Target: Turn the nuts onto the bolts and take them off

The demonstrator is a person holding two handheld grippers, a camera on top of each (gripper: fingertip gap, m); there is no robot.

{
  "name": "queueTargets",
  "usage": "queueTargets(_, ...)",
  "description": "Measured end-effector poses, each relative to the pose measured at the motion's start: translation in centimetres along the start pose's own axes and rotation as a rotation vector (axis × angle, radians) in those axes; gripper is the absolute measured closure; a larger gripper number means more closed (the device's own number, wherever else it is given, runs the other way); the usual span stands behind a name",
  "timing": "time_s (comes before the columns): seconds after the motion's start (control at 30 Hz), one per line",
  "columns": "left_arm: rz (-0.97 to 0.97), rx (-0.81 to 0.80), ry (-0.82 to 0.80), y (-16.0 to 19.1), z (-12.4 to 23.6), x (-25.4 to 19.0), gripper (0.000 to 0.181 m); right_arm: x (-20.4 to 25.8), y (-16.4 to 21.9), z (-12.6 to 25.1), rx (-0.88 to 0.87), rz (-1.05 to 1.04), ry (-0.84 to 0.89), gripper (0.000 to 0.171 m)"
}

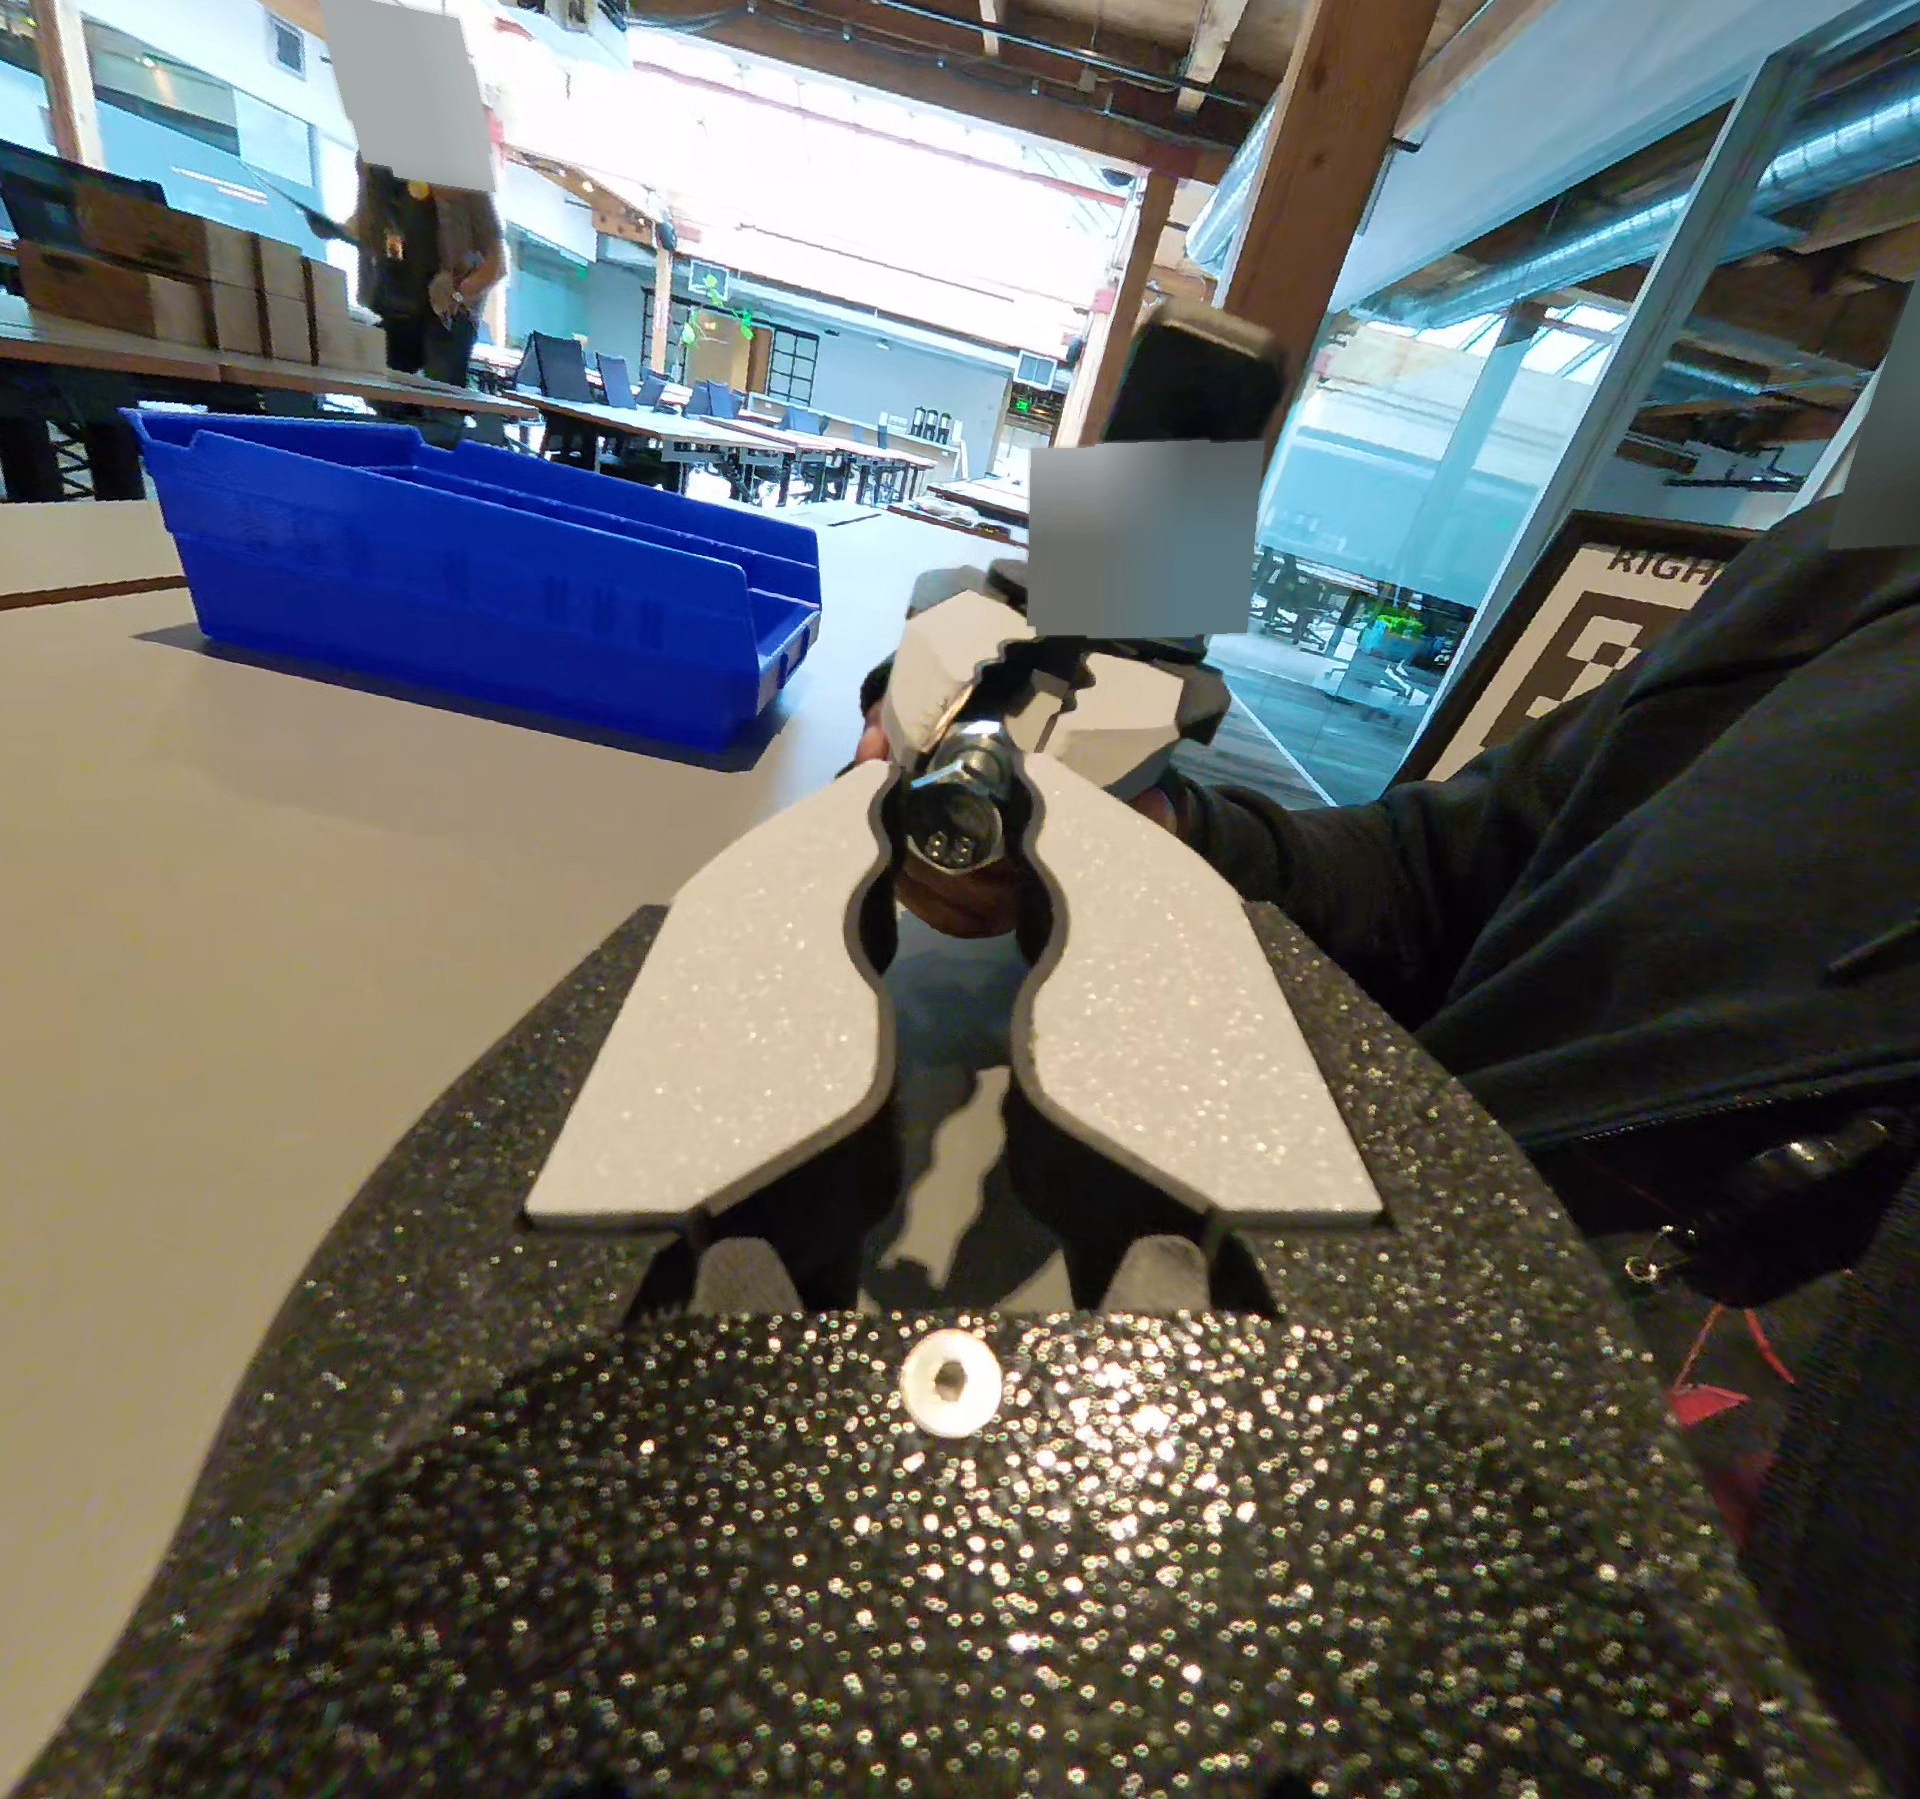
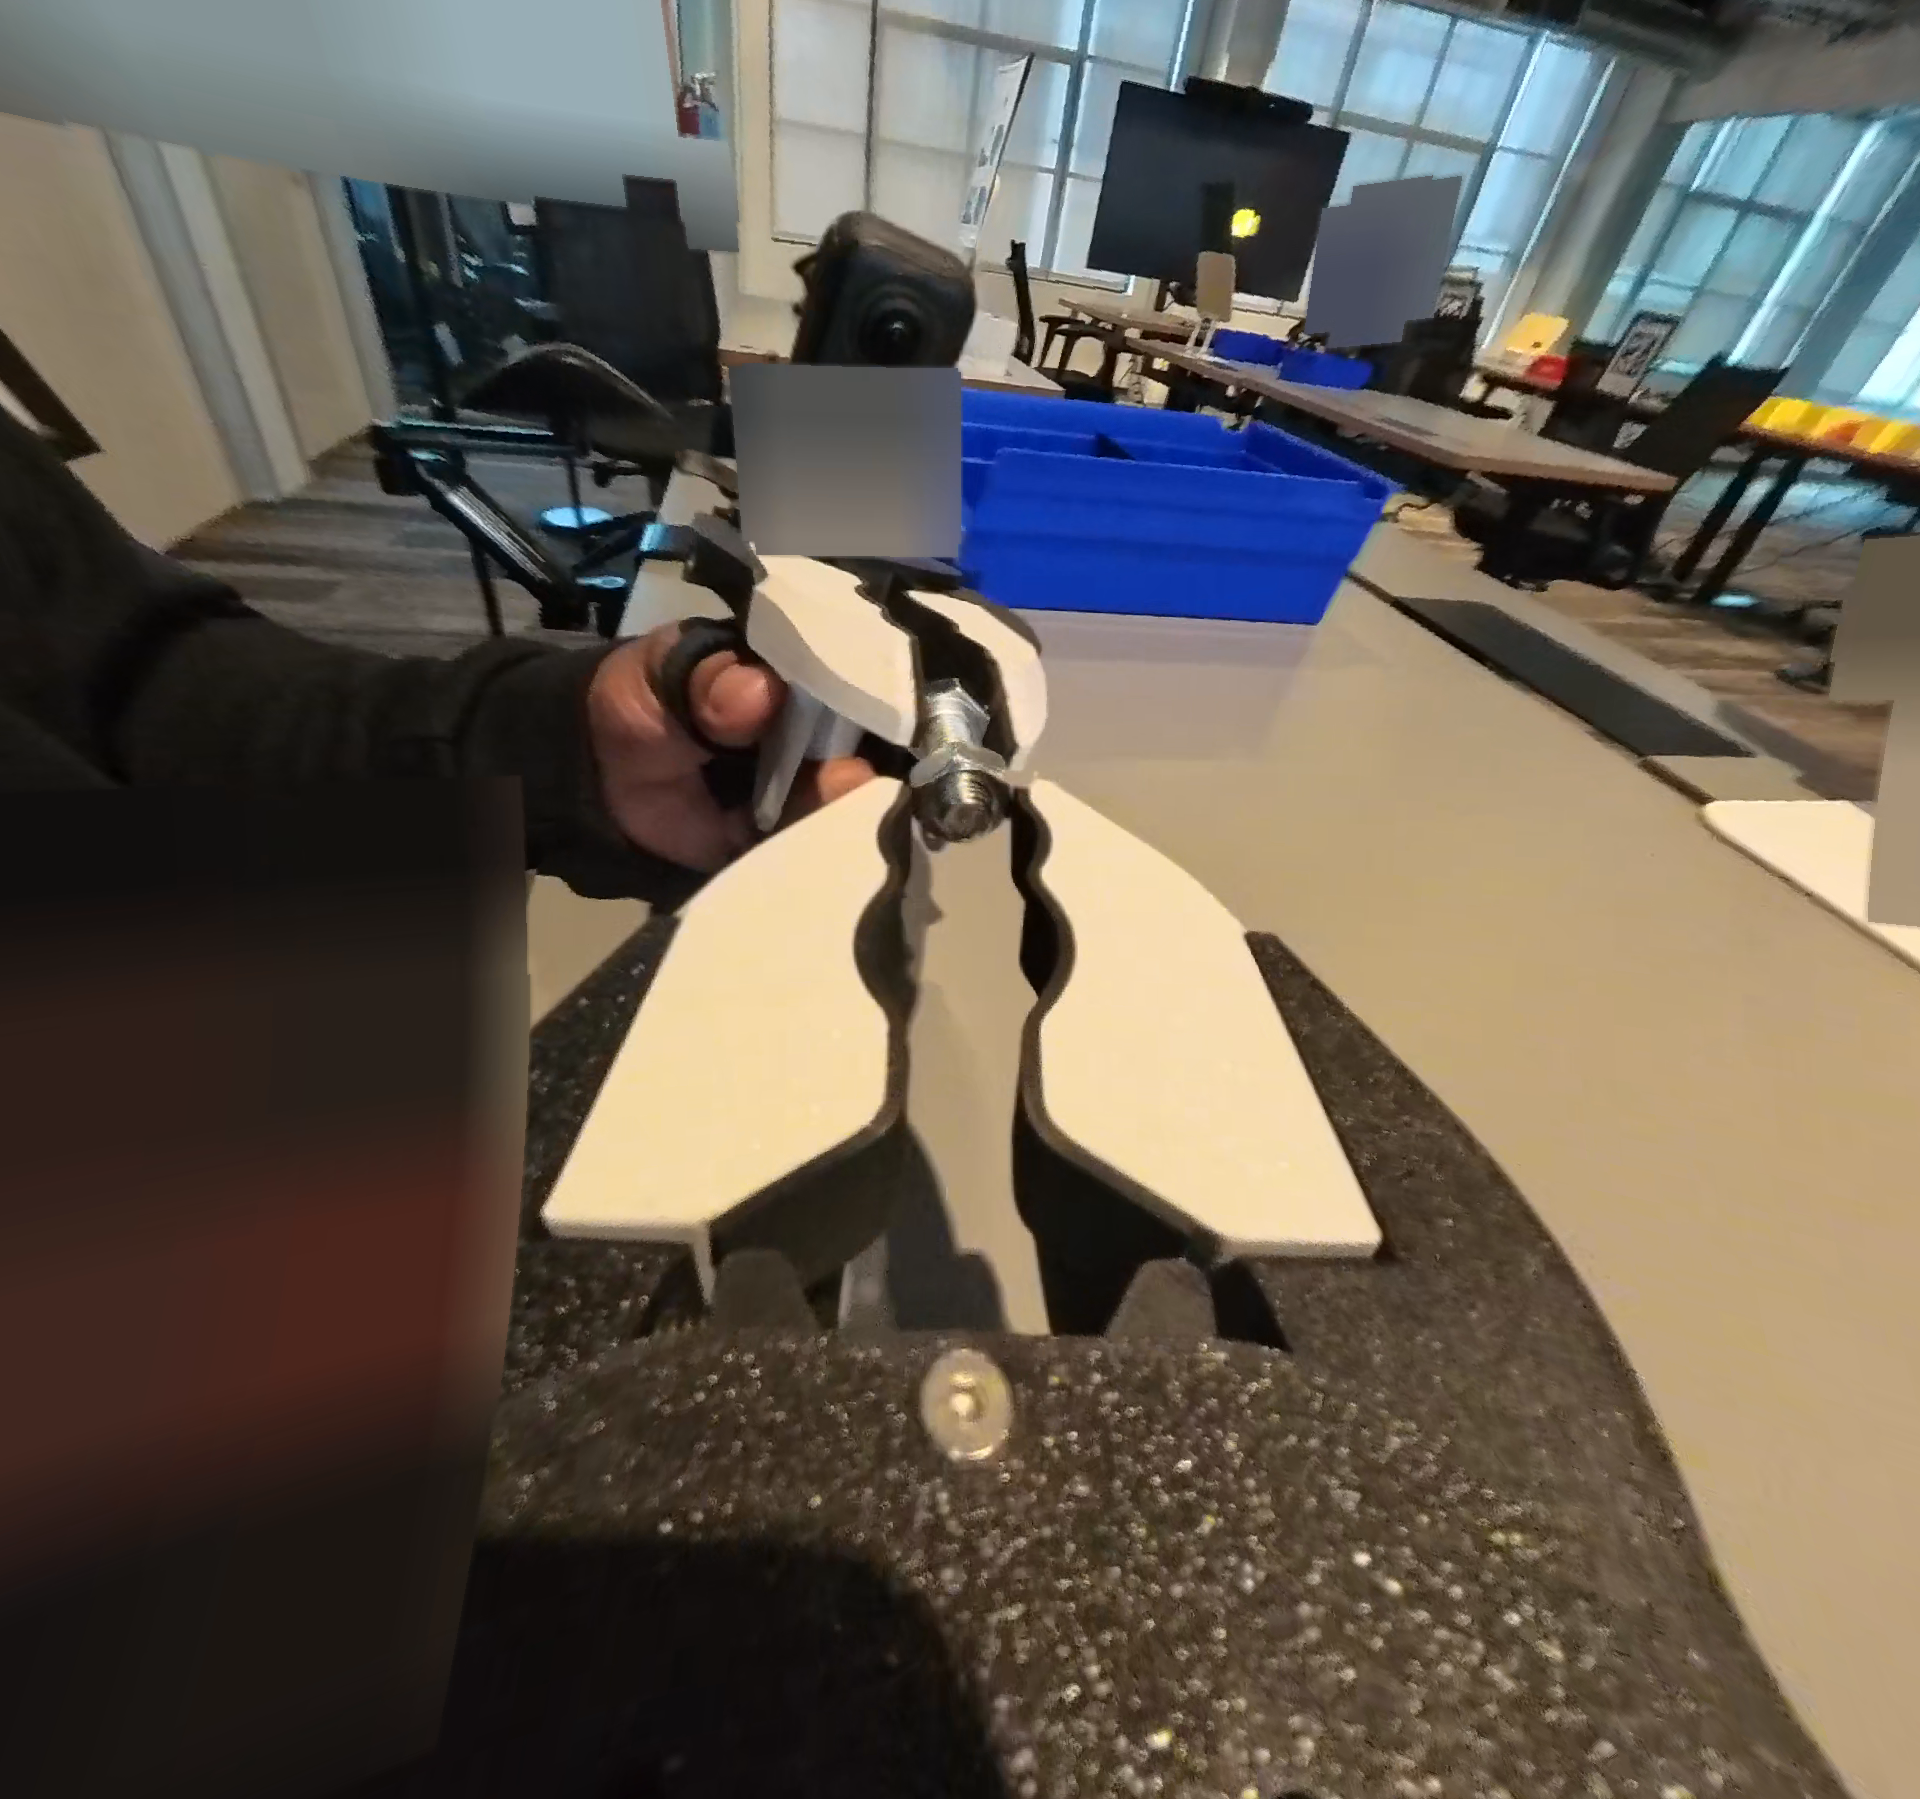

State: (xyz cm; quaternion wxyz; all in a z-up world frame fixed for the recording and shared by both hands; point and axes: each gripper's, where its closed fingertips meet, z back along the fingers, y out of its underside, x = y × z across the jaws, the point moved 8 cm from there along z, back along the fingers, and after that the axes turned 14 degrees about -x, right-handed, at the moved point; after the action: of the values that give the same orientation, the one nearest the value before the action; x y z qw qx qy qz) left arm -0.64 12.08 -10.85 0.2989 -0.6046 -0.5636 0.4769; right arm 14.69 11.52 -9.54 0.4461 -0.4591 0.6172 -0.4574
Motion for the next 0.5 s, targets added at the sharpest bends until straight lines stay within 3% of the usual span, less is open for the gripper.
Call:
queueTargets(0.1, -0.036, 0.018, -0.007, 0.1, -0.1, -0.2, 0.164, -0.6, 0.2, 0.2, -0.025, -0.184, -0.038, 0.154)
queueTargets(0.3, -0.239, 0.076, -0.045, 0.0, -0.5, -1.0, 0.164, -2.0, 2.0, 0.3, -0.130, -0.799, -0.202, 0.154)
queueTargets(0.37, -0.209, 0.054, -0.046, -0.1, -0.4, -0.9, 0.164, -2.1, 1.8, 0.3, -0.144, -0.782, -0.196, 0.152)
queueTargets(0.5, -0.102, -0.012, -0.043, -0.5, 0.1, -0.3, 0.164, -1.8, 0.9, 0.4, -0.101, -0.504, -0.092, 0.142)
